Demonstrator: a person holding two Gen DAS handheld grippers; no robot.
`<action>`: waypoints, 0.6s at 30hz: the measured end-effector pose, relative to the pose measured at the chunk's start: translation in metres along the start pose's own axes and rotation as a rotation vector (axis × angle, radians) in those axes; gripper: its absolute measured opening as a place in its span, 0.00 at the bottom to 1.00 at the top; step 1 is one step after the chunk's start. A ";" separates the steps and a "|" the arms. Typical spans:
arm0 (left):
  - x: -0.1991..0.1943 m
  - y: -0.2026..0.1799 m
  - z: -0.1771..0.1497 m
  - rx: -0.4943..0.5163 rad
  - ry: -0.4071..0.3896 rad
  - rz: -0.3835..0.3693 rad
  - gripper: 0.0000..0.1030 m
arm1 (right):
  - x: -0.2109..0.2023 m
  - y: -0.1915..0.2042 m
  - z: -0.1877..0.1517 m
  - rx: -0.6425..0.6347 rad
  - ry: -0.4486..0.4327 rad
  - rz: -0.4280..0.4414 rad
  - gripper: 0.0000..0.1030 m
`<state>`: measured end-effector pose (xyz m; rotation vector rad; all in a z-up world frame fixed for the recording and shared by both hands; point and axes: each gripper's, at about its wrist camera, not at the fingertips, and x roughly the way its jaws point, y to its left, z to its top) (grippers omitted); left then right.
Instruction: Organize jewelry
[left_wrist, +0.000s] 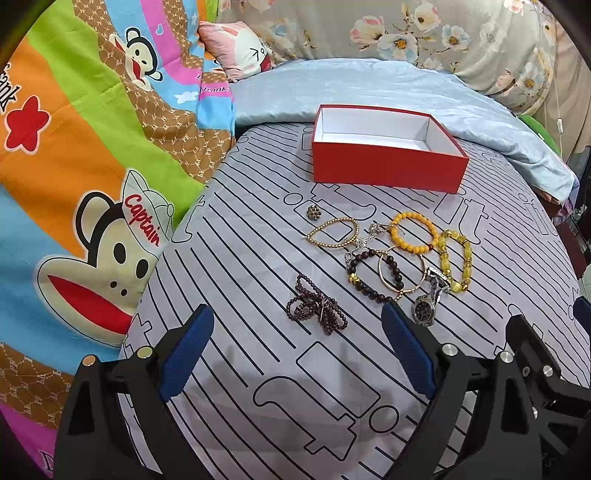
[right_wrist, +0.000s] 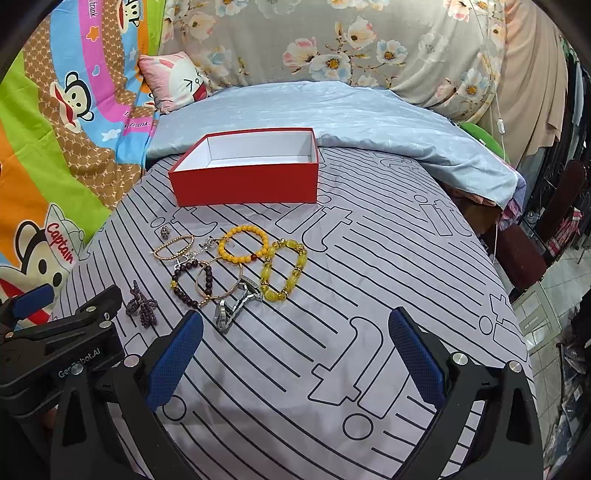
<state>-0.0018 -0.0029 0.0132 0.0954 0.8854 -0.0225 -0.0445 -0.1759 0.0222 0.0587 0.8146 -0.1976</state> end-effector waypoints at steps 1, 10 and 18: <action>0.000 0.000 0.000 -0.001 0.000 -0.001 0.87 | 0.000 0.001 0.000 -0.001 -0.001 -0.001 0.95; 0.000 0.001 -0.001 -0.002 0.004 0.002 0.87 | 0.000 0.000 0.000 -0.002 0.000 0.000 0.95; 0.001 0.002 -0.001 -0.003 0.005 0.002 0.87 | 0.000 0.001 0.000 -0.001 0.000 0.000 0.95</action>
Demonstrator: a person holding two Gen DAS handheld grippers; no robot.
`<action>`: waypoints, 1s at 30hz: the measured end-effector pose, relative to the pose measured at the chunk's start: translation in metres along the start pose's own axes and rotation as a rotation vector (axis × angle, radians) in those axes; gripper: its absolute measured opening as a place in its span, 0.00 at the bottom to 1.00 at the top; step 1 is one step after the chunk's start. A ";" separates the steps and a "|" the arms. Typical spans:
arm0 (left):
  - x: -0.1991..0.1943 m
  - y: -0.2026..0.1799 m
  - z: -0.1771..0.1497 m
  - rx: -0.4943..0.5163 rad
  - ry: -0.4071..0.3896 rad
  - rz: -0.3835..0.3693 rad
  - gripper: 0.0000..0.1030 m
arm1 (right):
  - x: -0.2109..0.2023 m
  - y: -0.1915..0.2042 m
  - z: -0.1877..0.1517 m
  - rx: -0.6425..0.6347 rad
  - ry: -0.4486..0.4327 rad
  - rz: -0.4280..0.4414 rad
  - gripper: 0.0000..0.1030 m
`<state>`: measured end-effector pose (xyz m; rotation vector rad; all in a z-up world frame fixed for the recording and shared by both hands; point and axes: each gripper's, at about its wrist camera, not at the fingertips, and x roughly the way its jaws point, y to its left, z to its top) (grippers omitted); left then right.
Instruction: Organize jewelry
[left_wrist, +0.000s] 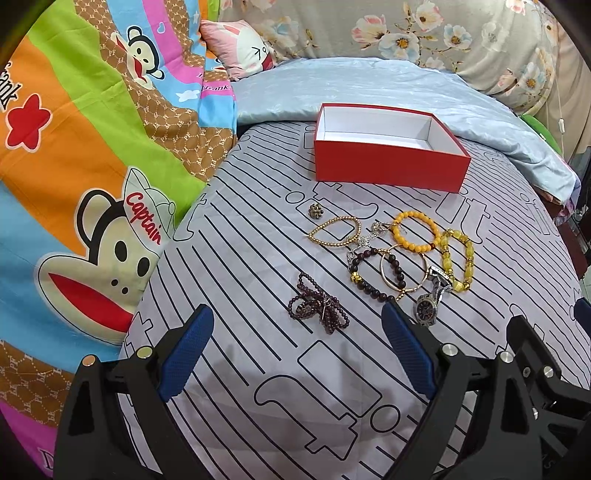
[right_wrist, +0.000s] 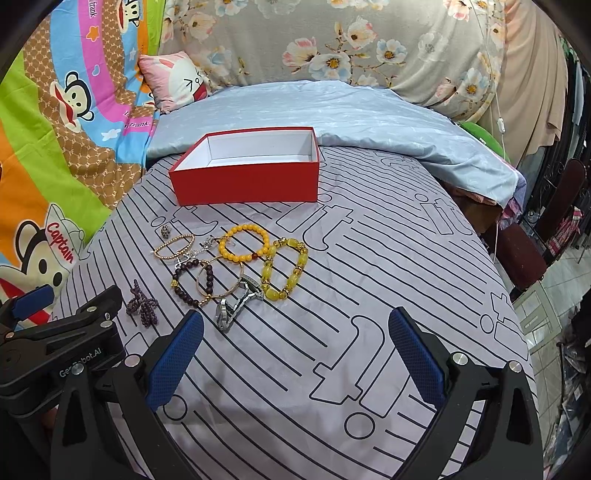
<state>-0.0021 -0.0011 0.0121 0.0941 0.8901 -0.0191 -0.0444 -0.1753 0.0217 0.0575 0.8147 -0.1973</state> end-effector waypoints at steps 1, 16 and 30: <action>0.000 0.000 0.000 0.000 0.001 0.000 0.87 | 0.000 0.000 0.000 0.000 0.000 0.000 0.95; 0.001 0.002 0.000 -0.001 0.003 0.002 0.87 | 0.000 0.000 0.000 0.001 0.000 0.001 0.95; 0.001 0.003 0.000 -0.002 0.006 0.002 0.87 | 0.000 0.000 0.000 0.002 0.001 0.001 0.95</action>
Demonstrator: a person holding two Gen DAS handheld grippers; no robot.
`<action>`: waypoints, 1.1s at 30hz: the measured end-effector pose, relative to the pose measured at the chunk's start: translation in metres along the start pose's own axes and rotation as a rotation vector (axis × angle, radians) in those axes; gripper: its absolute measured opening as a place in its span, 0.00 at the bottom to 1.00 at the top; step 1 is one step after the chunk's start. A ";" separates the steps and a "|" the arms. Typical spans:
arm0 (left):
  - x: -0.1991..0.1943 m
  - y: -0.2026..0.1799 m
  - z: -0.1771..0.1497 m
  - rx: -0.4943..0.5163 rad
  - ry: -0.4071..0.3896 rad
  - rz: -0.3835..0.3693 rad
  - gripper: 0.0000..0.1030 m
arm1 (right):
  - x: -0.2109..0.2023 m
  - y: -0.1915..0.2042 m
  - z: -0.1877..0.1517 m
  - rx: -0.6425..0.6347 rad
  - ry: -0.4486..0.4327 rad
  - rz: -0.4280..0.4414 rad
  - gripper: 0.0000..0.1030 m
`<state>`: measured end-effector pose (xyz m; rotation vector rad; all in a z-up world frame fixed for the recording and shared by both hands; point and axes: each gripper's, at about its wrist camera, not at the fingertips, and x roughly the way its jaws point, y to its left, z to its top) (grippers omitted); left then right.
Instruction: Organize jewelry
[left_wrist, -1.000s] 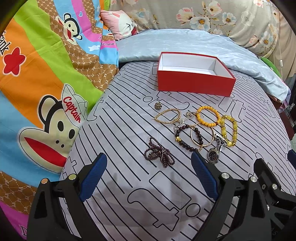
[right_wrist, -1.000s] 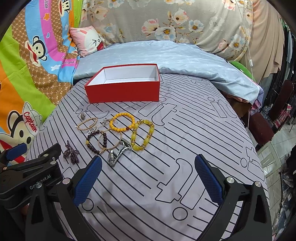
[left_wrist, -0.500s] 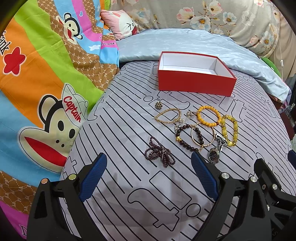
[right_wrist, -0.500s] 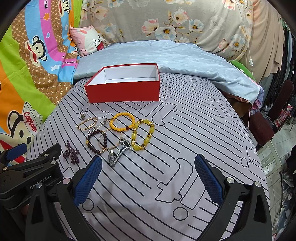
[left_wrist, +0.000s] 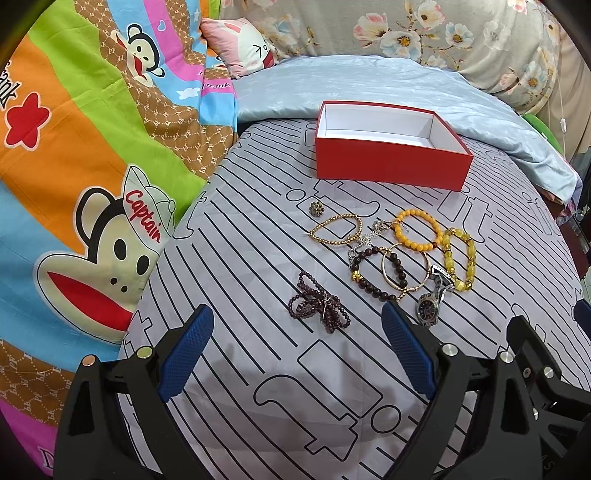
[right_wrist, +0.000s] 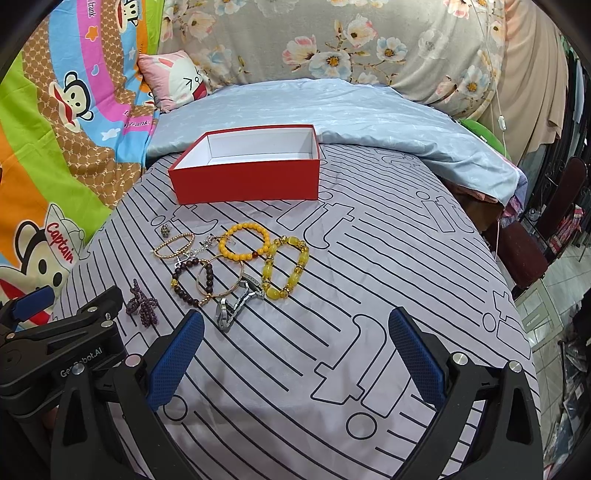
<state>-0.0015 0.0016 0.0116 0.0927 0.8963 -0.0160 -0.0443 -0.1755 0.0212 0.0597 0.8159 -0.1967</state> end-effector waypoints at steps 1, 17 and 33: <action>0.001 0.000 0.000 0.000 0.001 0.000 0.87 | 0.000 0.000 0.000 -0.001 0.000 0.000 0.95; 0.006 -0.001 0.001 -0.001 0.015 0.003 0.87 | 0.002 0.000 -0.002 0.001 0.007 0.000 0.95; 0.016 -0.002 0.004 -0.004 0.042 -0.001 0.87 | 0.012 0.004 0.001 0.000 0.022 0.007 0.95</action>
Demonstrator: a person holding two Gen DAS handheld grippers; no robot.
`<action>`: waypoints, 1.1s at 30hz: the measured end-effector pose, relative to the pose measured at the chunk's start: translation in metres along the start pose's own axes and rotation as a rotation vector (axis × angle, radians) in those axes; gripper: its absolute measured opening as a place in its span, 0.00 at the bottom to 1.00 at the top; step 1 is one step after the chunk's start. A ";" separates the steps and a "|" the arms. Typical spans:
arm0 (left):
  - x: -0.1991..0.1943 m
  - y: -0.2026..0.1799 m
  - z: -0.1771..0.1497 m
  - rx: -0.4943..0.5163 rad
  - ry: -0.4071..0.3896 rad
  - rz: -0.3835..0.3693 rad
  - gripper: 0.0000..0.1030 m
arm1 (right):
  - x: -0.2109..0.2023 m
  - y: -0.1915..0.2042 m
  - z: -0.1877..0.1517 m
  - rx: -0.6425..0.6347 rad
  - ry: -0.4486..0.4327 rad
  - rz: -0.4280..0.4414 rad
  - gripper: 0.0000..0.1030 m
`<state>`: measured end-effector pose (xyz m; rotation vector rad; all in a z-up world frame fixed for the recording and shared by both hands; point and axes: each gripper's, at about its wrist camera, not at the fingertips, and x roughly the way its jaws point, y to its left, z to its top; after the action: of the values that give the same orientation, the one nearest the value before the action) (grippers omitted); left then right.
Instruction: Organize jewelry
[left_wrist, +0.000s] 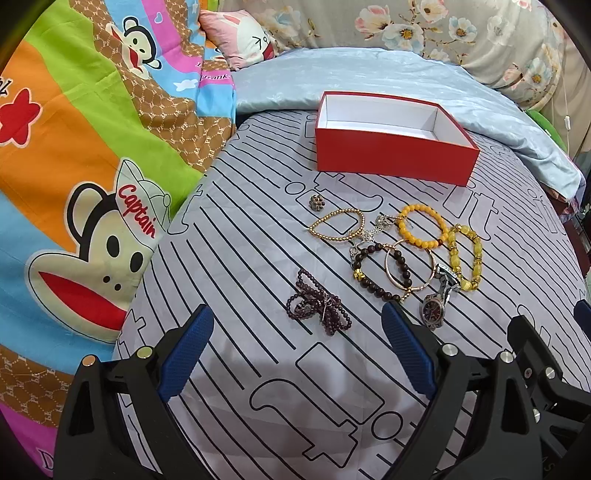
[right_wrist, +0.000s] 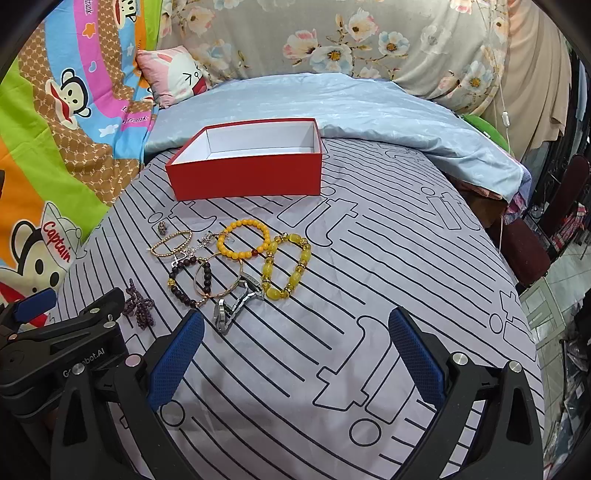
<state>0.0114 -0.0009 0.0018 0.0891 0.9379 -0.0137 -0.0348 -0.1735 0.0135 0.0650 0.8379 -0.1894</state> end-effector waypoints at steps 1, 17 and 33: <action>0.002 0.001 0.000 -0.004 0.009 -0.007 0.87 | 0.001 0.001 -0.001 -0.003 0.002 -0.001 0.95; 0.048 0.026 -0.001 -0.107 0.101 -0.086 0.87 | 0.023 -0.021 0.000 0.037 0.057 -0.021 0.95; 0.075 0.008 0.003 -0.078 0.138 -0.164 0.29 | 0.047 -0.025 0.010 0.055 0.089 -0.012 0.88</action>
<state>0.0590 0.0086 -0.0562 -0.0603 1.0802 -0.1242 -0.0022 -0.2063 -0.0143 0.1211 0.9216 -0.2225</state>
